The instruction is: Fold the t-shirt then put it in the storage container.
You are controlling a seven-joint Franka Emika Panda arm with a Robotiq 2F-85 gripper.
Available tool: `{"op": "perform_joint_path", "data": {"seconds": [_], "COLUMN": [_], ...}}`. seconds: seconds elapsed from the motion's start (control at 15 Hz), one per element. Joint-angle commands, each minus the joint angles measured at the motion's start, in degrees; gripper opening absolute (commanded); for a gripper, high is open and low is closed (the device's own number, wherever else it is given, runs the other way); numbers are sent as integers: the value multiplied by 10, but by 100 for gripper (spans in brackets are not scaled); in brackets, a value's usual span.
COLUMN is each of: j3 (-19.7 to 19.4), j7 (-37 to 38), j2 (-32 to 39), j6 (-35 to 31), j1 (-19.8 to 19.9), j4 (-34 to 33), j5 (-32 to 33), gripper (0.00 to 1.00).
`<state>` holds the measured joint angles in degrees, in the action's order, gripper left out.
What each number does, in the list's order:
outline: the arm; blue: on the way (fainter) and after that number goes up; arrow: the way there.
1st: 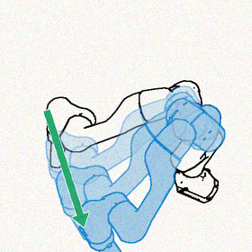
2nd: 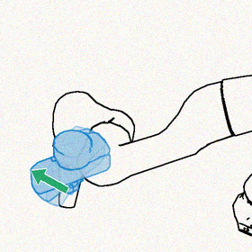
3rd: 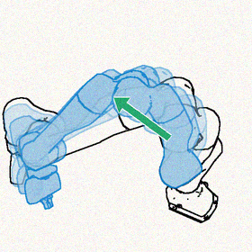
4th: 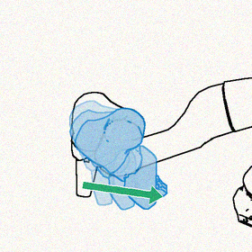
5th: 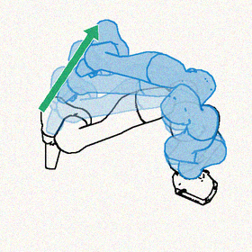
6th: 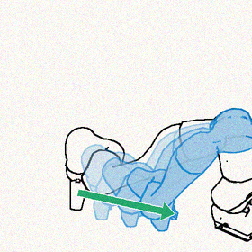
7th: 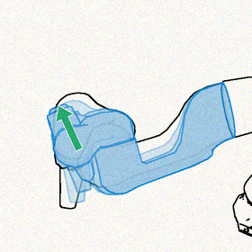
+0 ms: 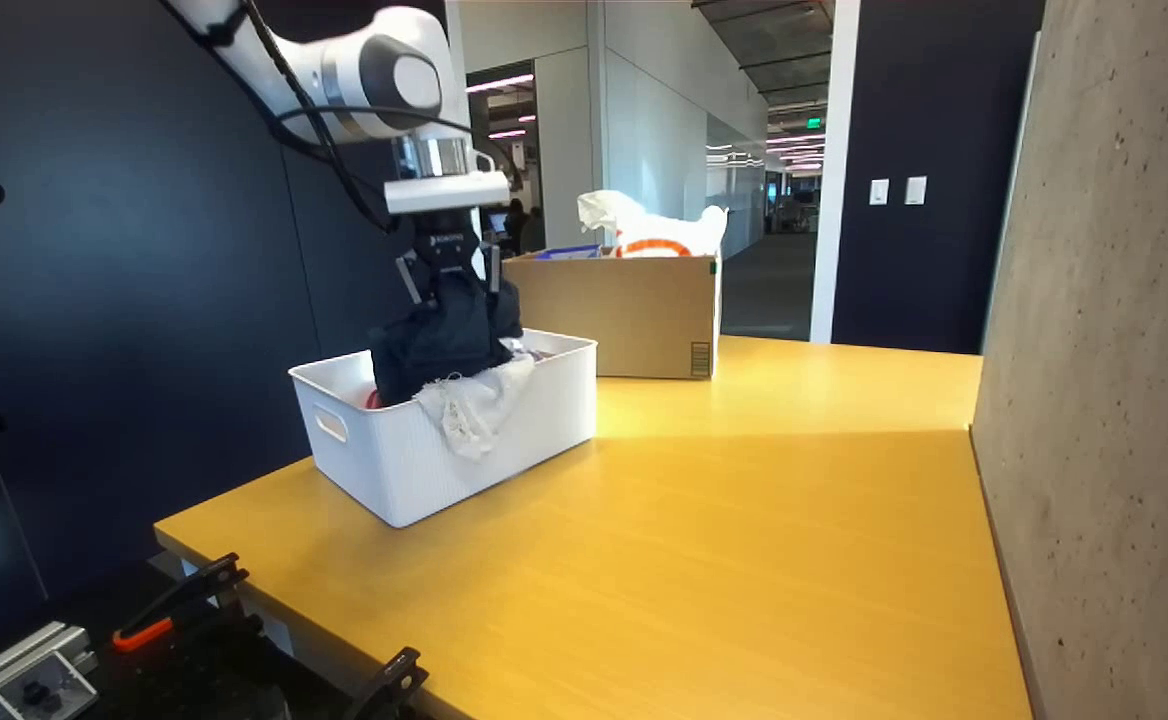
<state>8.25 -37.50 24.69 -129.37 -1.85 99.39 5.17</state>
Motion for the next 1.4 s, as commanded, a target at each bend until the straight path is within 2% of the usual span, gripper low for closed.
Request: {"op": "perform_joint_path", "data": {"seconds": [0.0, 0.2, 0.33, 0.4, 0.47, 0.87, 1.13, 1.33], "j3": [1, -2, -3, -3, -5, -4, 1, 0], "j7": [-64, -82, -86, -82, -73, -33, -9, -4], "j2": [135, 211, 231, 229, 216, 107, 26, -9], "j6": [28, 41, 50, 56, 57, 39, 37, 35], "j1": [11, 4, -1, -5, -10, -23, -14, -9], "j4": [-96, -158, -181, -184, -176, -100, -32, -1], "j5": [7, 24, 34, 39, 44, 60, 42, 37], "gripper": [7, 7, 7, 53, 54, 97, 100, 100]}}
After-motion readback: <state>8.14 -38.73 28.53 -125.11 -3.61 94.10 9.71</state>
